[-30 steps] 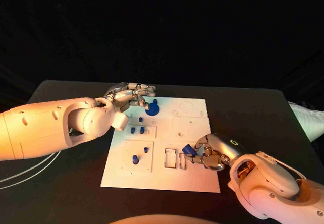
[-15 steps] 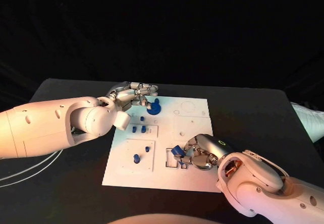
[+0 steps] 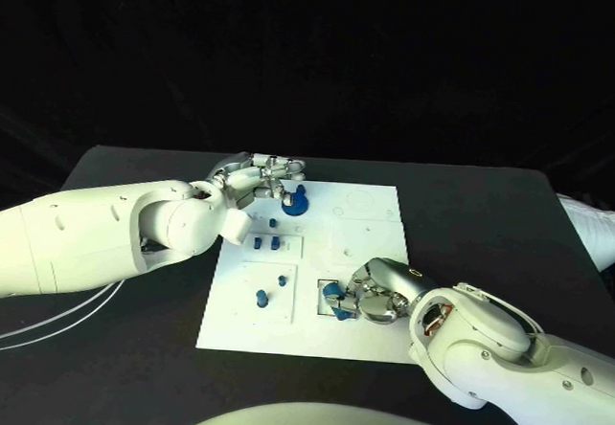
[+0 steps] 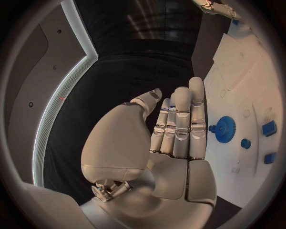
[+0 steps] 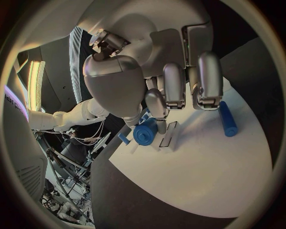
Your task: Assemble the parts on the task board
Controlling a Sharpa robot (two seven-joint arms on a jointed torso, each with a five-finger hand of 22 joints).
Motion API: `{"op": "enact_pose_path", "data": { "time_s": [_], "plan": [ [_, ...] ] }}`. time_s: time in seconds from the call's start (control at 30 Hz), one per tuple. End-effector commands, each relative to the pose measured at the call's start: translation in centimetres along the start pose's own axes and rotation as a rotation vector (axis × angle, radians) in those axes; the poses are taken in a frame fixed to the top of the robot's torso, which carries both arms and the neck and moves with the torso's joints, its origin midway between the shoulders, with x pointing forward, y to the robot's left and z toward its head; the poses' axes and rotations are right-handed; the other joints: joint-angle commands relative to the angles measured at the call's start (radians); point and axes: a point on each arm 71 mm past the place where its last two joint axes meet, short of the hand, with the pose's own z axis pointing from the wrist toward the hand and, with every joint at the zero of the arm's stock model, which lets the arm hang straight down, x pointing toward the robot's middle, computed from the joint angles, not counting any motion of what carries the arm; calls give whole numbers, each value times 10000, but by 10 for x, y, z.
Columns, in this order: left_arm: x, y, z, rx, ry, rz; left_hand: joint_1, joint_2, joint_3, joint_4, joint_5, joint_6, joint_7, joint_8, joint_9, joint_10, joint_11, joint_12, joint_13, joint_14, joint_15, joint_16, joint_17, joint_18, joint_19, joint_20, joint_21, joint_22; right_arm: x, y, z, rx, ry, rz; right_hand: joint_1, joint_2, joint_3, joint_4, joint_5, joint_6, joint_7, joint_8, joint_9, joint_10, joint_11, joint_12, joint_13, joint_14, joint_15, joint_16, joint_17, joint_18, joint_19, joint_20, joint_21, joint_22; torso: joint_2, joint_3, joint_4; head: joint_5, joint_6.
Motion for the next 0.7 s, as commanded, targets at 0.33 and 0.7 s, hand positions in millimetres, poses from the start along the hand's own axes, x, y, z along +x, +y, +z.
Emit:
{"op": "enact_pose_path", "data": {
  "time_s": [0.33, 0.7],
  "plan": [
    [3, 0, 0, 35, 220, -21, 62, 51, 1, -37, 14, -78, 14, 35, -11, -81, 9, 33, 13, -68, 31, 66, -12, 108, 39, 49, -33, -11, -1, 0, 3, -67, -259, -678, -1302, -200, -1258, 15, -2186, -223, 41, -50, 160, -380, 17, -828, -482, 580, -63, -99, 255, -43, 567, -80, -57, 1146, -7, 5, -12, 53, -5],
    [2, -1, 0, 28, 208, -18, 54, 53, -13, -36, 11, -91, 19, 44, -15, -106, 14, 60, 15, -76, 34, 75, -24, 107, 43, 50, -44, -20, -2, 5, 1, -277, -417, -765, 919, 80, -795, -1018, -2132, -107, -9, 92, 374, -288, -26, -826, -388, 609, -94, -64, 356, -59, 594, -76, -15, 1232, 3, 11, -14, 80, -41]
  ]
}}
